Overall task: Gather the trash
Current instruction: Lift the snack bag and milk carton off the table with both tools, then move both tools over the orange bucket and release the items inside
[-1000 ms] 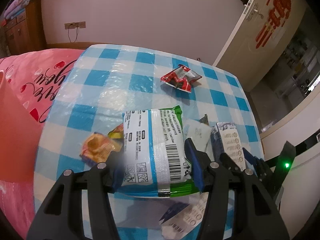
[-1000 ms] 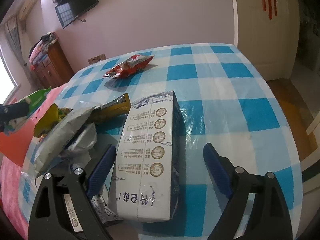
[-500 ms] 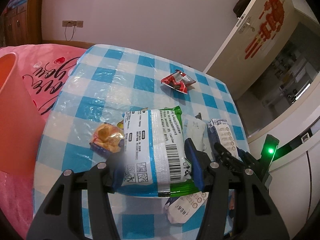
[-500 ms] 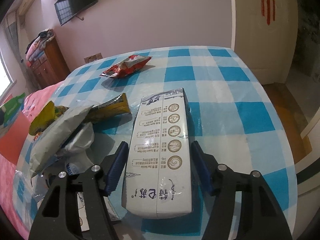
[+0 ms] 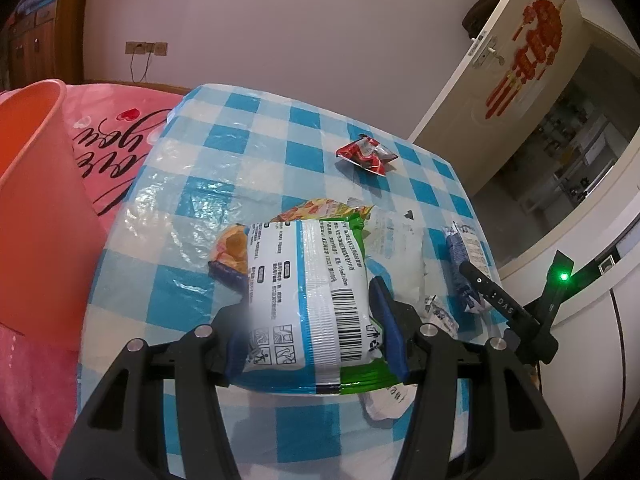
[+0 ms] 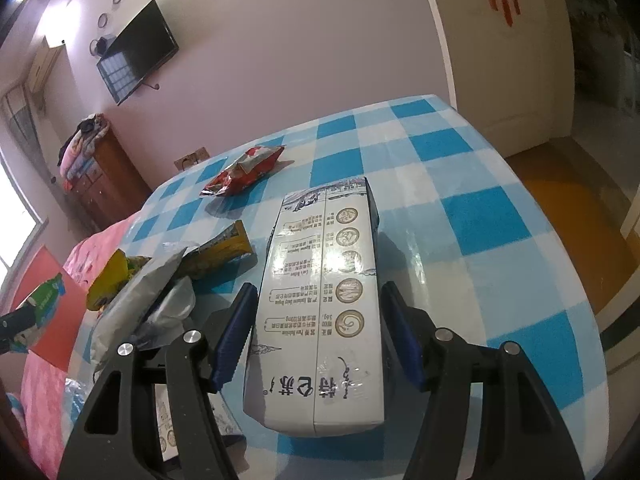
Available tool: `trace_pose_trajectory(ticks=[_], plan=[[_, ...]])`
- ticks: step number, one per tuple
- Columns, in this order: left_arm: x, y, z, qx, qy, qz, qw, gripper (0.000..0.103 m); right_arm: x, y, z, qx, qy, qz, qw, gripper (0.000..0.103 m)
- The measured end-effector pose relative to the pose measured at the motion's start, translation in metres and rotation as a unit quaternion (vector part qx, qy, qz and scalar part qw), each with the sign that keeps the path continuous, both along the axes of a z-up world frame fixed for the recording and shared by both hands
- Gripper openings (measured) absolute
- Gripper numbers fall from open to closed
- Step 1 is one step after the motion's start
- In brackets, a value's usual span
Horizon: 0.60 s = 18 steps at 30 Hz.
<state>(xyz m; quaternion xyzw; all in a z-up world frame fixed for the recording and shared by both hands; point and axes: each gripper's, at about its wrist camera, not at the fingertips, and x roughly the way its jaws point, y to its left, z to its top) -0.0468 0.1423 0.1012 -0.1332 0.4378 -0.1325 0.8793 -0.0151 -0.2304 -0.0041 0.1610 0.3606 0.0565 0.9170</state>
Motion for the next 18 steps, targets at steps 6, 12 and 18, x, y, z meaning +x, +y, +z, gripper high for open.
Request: trace_pose_trajectory(ticks=[6,12,18], plan=[[-0.005,0.013,0.007,-0.009,-0.017,0.005,0.9998,0.056,-0.008,0.014,0.021,0.014,-0.007,0.013,1.0,0.064],[-0.016,0.037,0.029,-0.014,-0.051,0.022,0.9984,0.056,-0.009,0.05,0.068,0.03,-0.031,0.054,0.998,0.064],[-0.032,0.076,0.058,-0.012,-0.09,0.06,0.9941,0.056,-0.003,0.115,0.115,0.052,-0.045,0.14,0.988,0.064]])
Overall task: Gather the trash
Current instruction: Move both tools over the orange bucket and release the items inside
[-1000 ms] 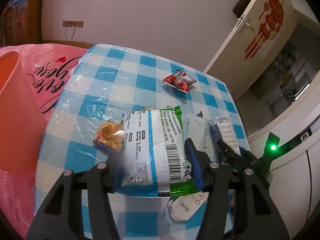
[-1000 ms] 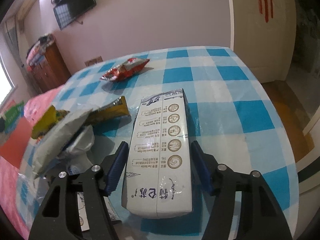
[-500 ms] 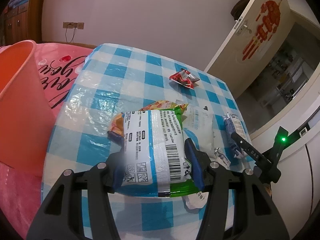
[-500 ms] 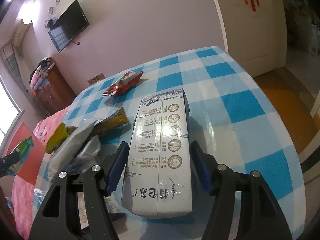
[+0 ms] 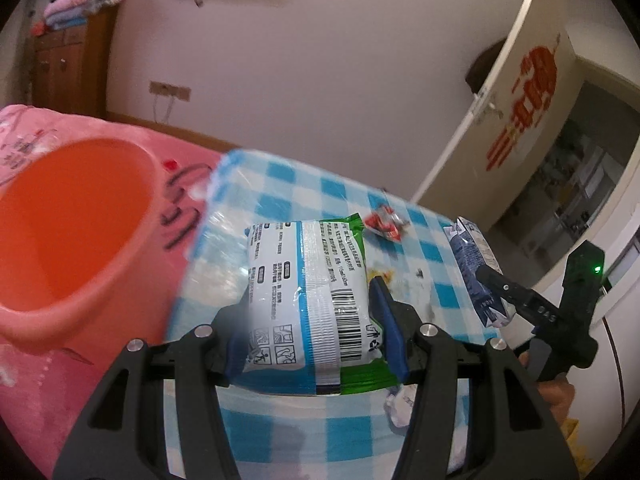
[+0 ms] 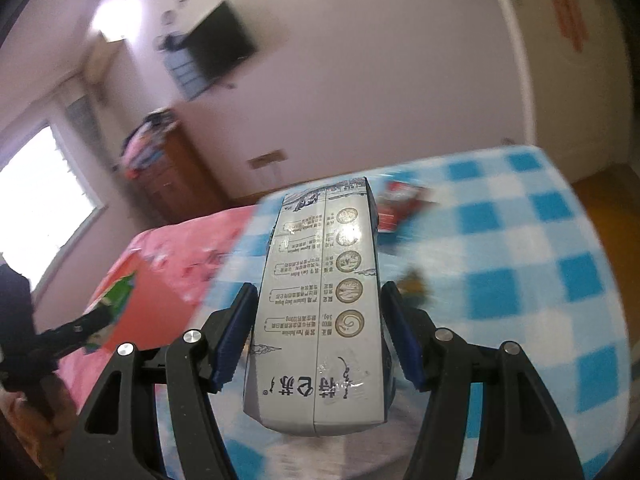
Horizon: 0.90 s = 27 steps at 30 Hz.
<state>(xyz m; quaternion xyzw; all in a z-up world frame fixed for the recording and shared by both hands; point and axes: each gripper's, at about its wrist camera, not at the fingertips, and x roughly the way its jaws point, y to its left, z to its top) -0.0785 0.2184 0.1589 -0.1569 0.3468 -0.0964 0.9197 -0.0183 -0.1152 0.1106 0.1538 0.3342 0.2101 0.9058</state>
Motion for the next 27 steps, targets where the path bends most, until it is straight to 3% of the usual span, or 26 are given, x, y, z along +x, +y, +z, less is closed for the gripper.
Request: trace_pose_trajectory(ticks=[6,11,18,27], plan=[[-0.019,0.056,0.022,0.015,-0.027,0.072,0.9969,0.056,0.006,0.089,0.037,0.004,-0.012,0.11,0.994,0.064],[-0.03,0.104,0.027,0.024,-0.03,0.134,0.9903,0.056,0.013,0.165,0.058,0.004,-0.016,0.188,0.982,0.064],[-0.025,0.144,0.015,0.035,-0.008,0.182,0.9827,0.056,0.021,0.243,0.069,-0.005,-0.016,0.249,0.968,0.064],[-0.01,0.161,0.0,0.064,0.015,0.196,0.9783,0.056,0.036,0.306,0.065,-0.013,-0.001,0.285,0.958,0.065]])
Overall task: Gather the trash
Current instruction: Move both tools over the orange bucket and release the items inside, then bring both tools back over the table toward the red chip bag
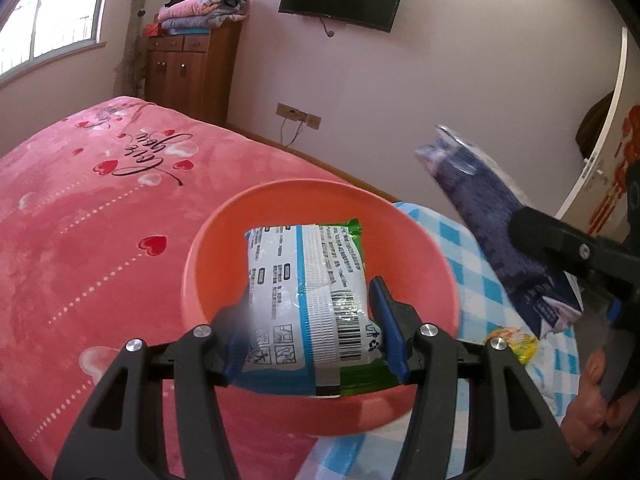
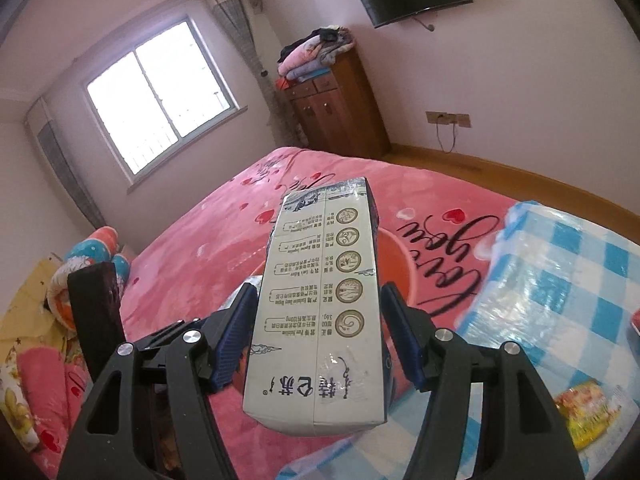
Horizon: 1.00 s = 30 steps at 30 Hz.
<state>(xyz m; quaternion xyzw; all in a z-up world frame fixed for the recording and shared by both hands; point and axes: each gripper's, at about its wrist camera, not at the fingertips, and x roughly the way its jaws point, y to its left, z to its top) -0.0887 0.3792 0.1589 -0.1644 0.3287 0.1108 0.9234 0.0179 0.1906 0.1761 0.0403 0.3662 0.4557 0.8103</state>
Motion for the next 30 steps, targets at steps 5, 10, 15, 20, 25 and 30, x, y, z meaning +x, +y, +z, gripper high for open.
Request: trace_pose_trajectory(ticks=[5,10,15,20,25,30], plan=[[-0.001,-0.002,-0.002,0.019,0.001,0.011,0.9998,0.075,0.01,0.006,-0.008,0.017,0.026,-0.005,0.999,0.083],[-0.009,-0.008,0.006,0.046,-0.018,0.021,0.9986,0.085,-0.003,-0.018,-0.005,0.036,0.013,-0.034,0.999,0.086],[-0.018,-0.012,0.01,0.037,-0.046,0.02,0.998,0.086,-0.022,-0.059,-0.001,0.031,-0.022,-0.079,0.996,0.089],[-0.03,-0.036,0.019,0.069,-0.082,0.008,0.9942,0.088,-0.041,-0.096,-0.009,0.021,-0.041,-0.115,0.992,0.089],[-0.035,-0.066,0.023,0.092,-0.1,-0.027,0.9903,0.088,-0.054,-0.123,-0.019,0.01,-0.056,-0.143,0.988,0.089],[-0.042,-0.1,0.028,0.125,-0.129,-0.067,0.9815,0.088,-0.064,-0.147,-0.024,0.004,-0.072,-0.17,0.983,0.089]])
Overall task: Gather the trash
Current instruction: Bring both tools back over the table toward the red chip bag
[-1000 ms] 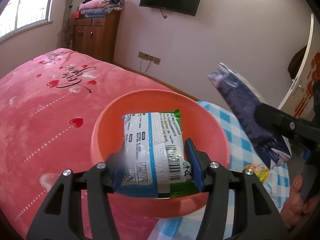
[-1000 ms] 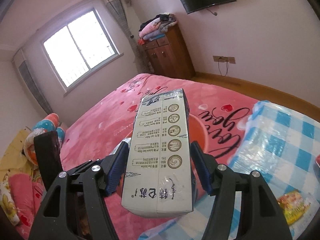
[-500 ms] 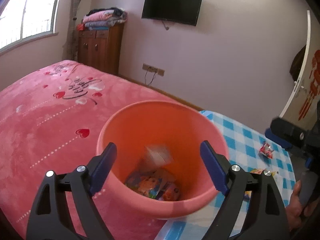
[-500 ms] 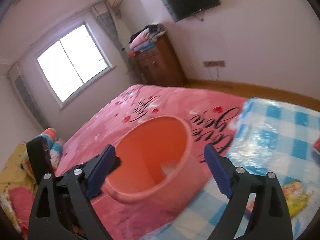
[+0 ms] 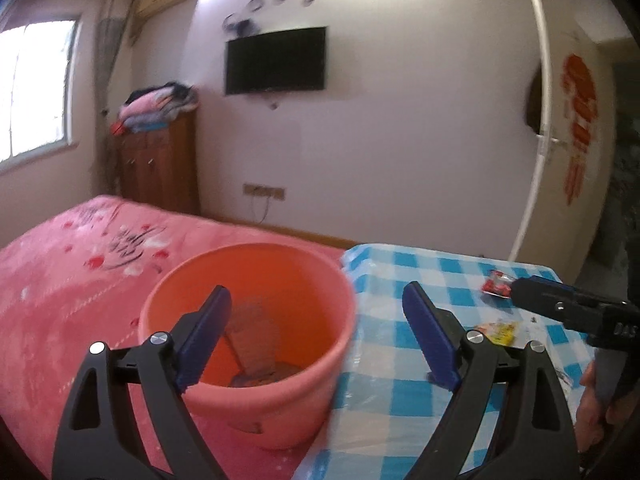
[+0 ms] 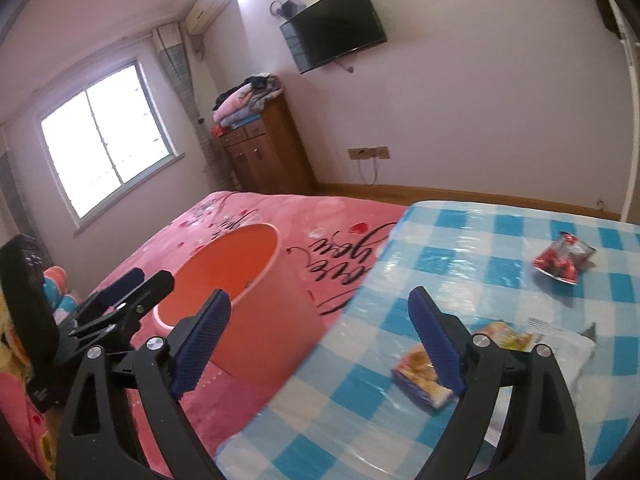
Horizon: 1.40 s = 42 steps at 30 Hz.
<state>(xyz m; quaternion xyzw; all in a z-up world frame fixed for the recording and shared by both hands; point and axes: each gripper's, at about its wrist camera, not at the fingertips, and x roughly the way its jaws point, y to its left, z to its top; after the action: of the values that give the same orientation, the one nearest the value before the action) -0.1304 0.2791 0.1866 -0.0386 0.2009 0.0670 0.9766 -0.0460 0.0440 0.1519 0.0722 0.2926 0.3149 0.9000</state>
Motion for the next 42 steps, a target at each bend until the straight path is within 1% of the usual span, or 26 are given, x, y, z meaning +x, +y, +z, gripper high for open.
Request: trace_pose_trajectory(ticks=[2,4,7,11,15,18,31,42], plan=[[0.0,-0.008,0.0,-0.009,0.0,-0.011,0.9999,0.088,-0.006,-0.01,-0.002,-0.006,-0.011,-0.013,1.0,0.089],[0.001,-0.014,0.0,-0.018,0.001,-0.02,0.9996,0.088,-0.01,-0.018,-0.005,-0.008,-0.016,-0.023,1.0,0.095],[0.002,-0.028,-0.002,-0.016,0.005,-0.027,0.9995,0.088,-0.015,-0.033,-0.009,-0.01,-0.02,-0.038,0.999,0.095],[0.005,-0.045,-0.007,-0.014,0.022,-0.027,0.9993,0.088,-0.02,-0.051,-0.014,-0.018,-0.029,-0.057,0.998,0.095],[0.013,-0.055,-0.013,-0.038,0.047,-0.04,0.9974,0.088,-0.026,-0.069,-0.018,-0.019,-0.035,-0.073,0.997,0.095],[0.015,-0.064,-0.019,-0.032,0.051,-0.042,0.9973,0.088,-0.028,-0.081,-0.023,-0.016,-0.037,-0.084,0.996,0.095],[0.024,-0.117,-0.041,0.0,0.079,-0.08,0.9936,0.088,-0.032,-0.126,-0.047,-0.012,-0.043,-0.116,0.992,0.095],[0.04,-0.149,-0.056,0.011,0.113,-0.101,0.9884,0.088,-0.023,-0.162,-0.066,0.002,-0.029,-0.141,0.99,0.095]])
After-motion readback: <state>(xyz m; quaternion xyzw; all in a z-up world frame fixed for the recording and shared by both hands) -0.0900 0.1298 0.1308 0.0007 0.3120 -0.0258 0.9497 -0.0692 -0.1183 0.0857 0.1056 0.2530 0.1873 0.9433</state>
